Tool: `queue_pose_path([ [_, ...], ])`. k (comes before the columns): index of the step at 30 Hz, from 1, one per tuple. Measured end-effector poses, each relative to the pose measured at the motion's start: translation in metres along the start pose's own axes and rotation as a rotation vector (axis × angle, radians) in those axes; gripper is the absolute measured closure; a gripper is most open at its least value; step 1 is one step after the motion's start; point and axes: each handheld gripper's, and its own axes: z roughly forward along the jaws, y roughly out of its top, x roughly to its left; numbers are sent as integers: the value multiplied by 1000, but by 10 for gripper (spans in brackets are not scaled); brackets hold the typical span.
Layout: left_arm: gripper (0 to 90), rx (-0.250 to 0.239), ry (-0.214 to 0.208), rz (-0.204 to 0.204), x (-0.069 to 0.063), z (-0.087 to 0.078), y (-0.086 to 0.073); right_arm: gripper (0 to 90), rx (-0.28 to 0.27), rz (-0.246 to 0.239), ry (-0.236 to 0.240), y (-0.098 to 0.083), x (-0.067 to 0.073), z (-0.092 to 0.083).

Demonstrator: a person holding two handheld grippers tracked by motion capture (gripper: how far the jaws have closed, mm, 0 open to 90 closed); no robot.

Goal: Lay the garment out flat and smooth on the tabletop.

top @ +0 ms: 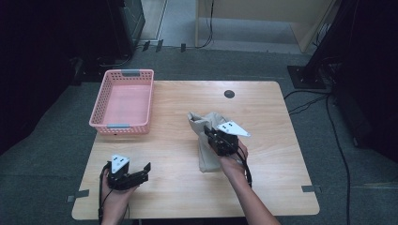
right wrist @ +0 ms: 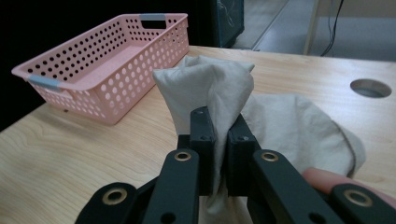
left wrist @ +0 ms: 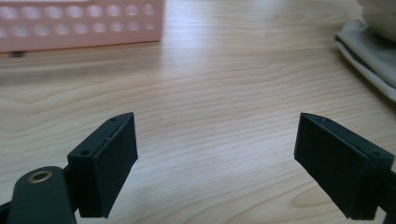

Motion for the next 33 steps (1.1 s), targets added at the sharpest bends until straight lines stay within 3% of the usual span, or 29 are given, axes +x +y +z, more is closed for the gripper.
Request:
queue_pose_path([
  [2, 139, 0, -9, 9, -10, 7, 3, 854, -4, -19, -2, -1, 0, -2],
  [10, 139, 3, -49, 34, -37, 24, 8, 857, -33, 45, 25, -3, 3, -3],
  [24, 139, 10, -46, 45, -34, 16, -2, 856, -113, 215, 135, 10, 44, 17],
  [27, 139, 14, -51, 67, -38, 17, -3, 855, -162, 265, 121, 10, 42, 15],
  [33, 139, 25, -70, 97, -50, 24, -4, 855, -160, 303, 97, 0, 30, 13],
])
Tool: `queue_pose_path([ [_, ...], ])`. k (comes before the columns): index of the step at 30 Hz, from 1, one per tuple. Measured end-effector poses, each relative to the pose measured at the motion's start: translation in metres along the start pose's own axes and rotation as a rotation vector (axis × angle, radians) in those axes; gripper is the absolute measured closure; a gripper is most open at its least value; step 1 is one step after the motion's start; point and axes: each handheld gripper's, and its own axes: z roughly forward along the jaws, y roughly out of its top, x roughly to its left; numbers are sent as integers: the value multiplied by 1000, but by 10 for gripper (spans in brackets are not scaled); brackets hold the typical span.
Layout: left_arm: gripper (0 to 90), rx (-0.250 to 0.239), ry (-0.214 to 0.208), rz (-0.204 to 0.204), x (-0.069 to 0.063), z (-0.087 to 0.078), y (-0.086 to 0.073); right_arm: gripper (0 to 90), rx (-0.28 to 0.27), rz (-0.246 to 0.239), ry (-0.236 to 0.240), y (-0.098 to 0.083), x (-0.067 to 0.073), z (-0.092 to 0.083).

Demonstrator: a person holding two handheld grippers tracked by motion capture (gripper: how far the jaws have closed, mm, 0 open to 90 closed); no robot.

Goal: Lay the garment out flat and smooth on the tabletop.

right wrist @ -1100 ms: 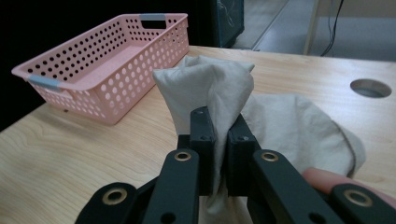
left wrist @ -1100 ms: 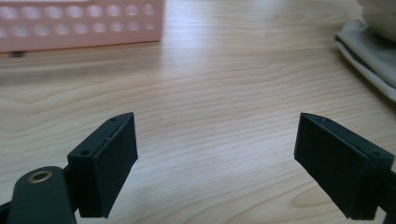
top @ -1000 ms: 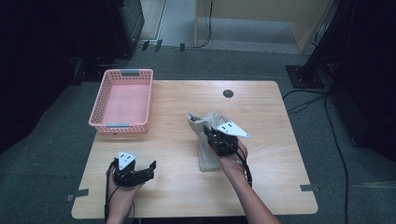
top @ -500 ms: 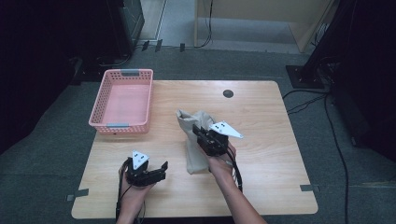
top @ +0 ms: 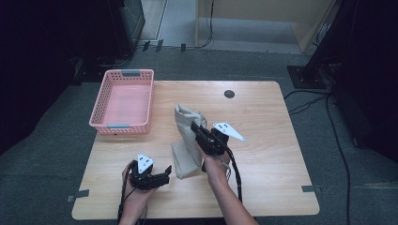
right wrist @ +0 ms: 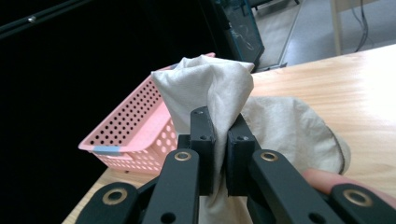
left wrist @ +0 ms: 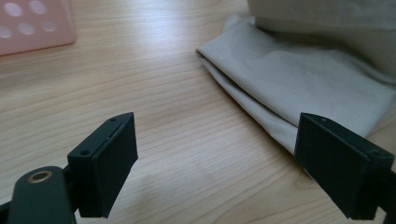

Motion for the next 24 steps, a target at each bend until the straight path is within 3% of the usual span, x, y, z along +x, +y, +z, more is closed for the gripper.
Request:
queue_pose_path([
  [2, 139, 0, -10, 10, -6, 2, 0, 855, 1, 0, -12, -3, -4, -3],
  [8, 138, 22, -97, 20, -27, 11, 4, 854, -23, 29, -47, -6, -18, -13],
  [14, 140, 58, -133, 70, -45, 25, 2, 851, -31, 50, -69, -9, -29, -19],
  [17, 267, 76, -117, 77, -51, 32, 0, 850, -35, 60, -74, -11, -34, -21],
  [21, 278, 92, -143, 100, -58, 38, -2, 848, -36, 68, -76, -12, -39, -25],
  [24, 376, 90, -144, 119, -63, 40, -2, 848, -42, 77, -79, -13, -43, -28],
])
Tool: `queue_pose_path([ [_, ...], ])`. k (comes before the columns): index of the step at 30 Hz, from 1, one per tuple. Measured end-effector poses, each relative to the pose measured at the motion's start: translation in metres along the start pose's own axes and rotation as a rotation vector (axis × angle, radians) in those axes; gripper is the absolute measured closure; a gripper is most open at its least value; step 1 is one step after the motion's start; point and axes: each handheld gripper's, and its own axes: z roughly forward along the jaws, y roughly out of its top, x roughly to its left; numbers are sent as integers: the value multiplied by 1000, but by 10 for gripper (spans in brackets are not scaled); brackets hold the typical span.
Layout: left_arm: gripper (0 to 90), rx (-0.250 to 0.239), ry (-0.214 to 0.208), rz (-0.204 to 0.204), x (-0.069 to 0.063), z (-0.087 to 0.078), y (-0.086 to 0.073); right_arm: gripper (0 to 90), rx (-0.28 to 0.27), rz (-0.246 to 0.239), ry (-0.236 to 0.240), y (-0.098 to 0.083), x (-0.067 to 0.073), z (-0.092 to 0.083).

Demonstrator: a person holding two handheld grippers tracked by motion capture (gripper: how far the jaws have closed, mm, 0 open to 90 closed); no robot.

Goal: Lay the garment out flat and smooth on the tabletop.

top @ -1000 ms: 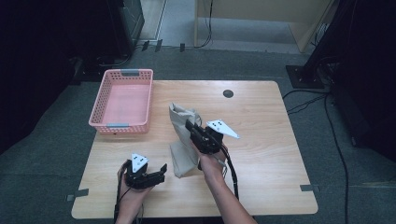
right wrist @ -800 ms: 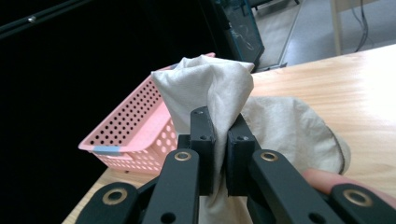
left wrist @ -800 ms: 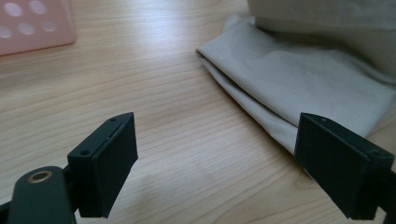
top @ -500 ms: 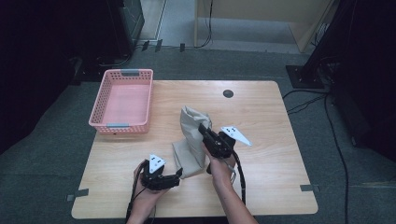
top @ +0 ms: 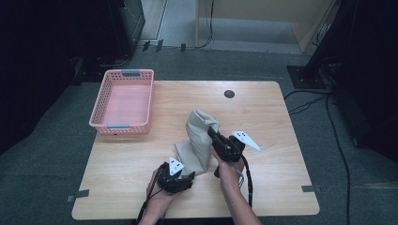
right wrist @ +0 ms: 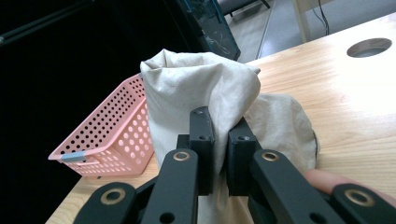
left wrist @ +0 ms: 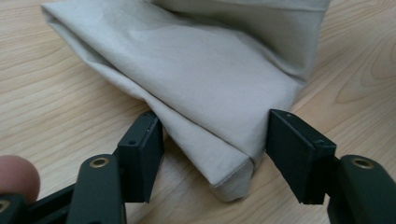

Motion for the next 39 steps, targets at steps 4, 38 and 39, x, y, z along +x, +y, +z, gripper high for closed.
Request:
queue_pose_path([
  [4, 510, 2, 16, 4, -3, 2, 3, 847, -6, -1, -6, -1, -4, -3],
  [38, 523, -45, 41, -132, 53, -17, 15, 467, 265, -179, -303, 24, -95, -27],
  [39, 492, -49, 43, -142, 55, -17, 19, 467, 275, -182, -297, 24, -96, -23],
])
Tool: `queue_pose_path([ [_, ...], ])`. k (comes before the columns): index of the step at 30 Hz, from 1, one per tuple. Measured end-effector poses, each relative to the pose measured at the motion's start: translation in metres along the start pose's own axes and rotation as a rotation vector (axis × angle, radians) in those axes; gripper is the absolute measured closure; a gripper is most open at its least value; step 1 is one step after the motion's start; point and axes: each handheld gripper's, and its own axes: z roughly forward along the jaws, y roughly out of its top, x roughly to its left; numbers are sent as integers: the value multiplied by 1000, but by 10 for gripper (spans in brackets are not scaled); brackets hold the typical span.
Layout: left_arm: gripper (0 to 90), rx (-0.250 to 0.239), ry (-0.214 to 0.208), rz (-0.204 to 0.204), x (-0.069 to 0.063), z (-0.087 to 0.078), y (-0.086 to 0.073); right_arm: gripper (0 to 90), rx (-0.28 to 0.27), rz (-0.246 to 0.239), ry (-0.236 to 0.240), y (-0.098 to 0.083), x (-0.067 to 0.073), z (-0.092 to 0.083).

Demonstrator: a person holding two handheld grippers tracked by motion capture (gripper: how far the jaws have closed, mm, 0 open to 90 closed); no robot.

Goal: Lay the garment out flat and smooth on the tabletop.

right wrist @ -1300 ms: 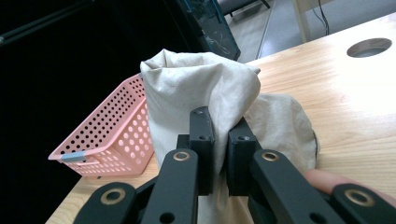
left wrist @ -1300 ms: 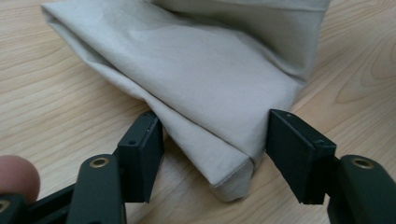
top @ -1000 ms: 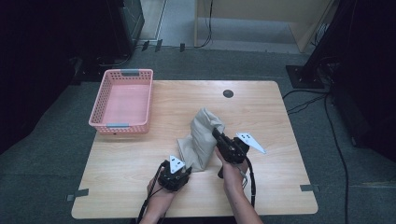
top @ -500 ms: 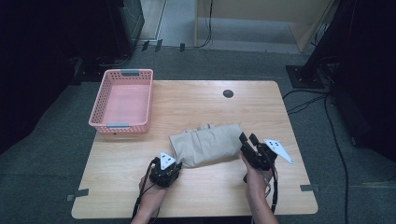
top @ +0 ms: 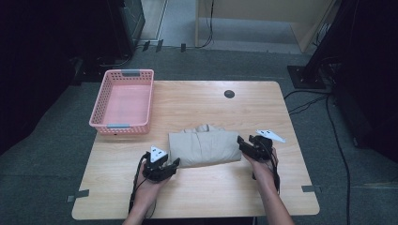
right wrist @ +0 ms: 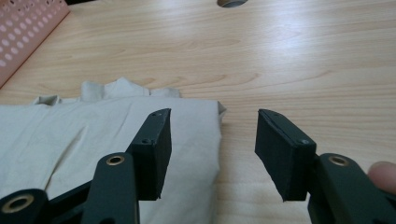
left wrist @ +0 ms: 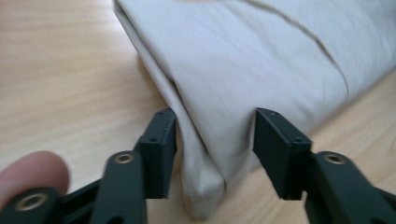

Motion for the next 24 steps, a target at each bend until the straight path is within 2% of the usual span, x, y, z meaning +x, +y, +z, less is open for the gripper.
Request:
queue_pose_path([
  [2, 448, -5, 9, -16, 4, 1, 9, 469, 33, -8, 10, 4, 1, 6],
  [3, 435, 0, 35, -18, 8, 2, 14, 471, 40, -14, 9, 6, 1, 9],
  [5, 427, 2, 55, -45, 14, 5, 20, 476, 55, -23, 6, 10, 2, 13],
  [8, 425, 8, 51, -107, 27, 10, 30, 488, 75, -28, -10, 16, 1, 19],
  [12, 448, 21, 36, -149, 37, 16, 42, 506, 136, -13, -9, 24, -1, 31],
  [16, 477, 38, 19, -168, 44, 23, 51, 516, 171, 2, 3, 30, 0, 39],
  [20, 549, 9, 25, -190, 45, 26, 56, 517, 186, 22, 19, 33, 2, 46],
  [22, 552, 38, 8, -188, 43, 32, 59, 517, 203, 24, -1, 33, 2, 49],
  [24, 572, 50, 2, -177, 41, 35, 60, 518, 223, 51, 1, 33, -1, 52],
])
